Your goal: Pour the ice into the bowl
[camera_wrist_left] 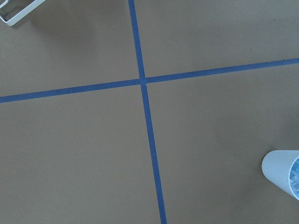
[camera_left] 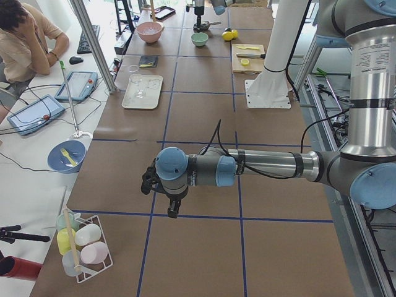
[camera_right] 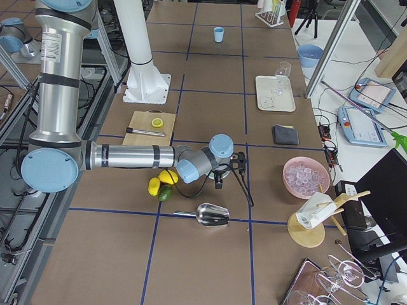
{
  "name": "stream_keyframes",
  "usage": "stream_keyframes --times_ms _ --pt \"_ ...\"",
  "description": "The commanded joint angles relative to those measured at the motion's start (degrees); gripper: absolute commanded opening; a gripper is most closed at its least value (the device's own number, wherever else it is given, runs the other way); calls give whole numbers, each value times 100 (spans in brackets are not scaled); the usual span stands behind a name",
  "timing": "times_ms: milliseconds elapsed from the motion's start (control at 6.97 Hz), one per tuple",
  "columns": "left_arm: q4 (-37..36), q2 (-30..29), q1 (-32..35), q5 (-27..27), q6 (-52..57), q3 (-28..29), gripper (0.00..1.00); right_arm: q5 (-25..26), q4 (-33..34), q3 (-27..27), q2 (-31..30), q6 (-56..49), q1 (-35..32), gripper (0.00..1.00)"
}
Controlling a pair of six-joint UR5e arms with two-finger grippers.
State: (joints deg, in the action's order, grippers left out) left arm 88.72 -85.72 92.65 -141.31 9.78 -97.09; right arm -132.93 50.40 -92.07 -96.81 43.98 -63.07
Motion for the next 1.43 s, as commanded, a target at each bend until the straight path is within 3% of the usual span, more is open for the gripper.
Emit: stream_keyframes --times_ms 0,143,287,861,1291 --pt "-13 37 8 -2 -2 -160 100 180 -153 266 4 234 241 87" --pt "-13 90 8 -2 -2 -257 100 189 -171 355 13 251 294 39" --pt "-21 204 8 -2 -2 -414 100 180 -171 321 13 252 295 0" --pt "-21 275 25 -11 -11 -530 100 -118 -154 6 250 304 295 0" --pt "-21 275 25 -11 -11 -530 100 -163 -145 -654 1038 2389 863 0"
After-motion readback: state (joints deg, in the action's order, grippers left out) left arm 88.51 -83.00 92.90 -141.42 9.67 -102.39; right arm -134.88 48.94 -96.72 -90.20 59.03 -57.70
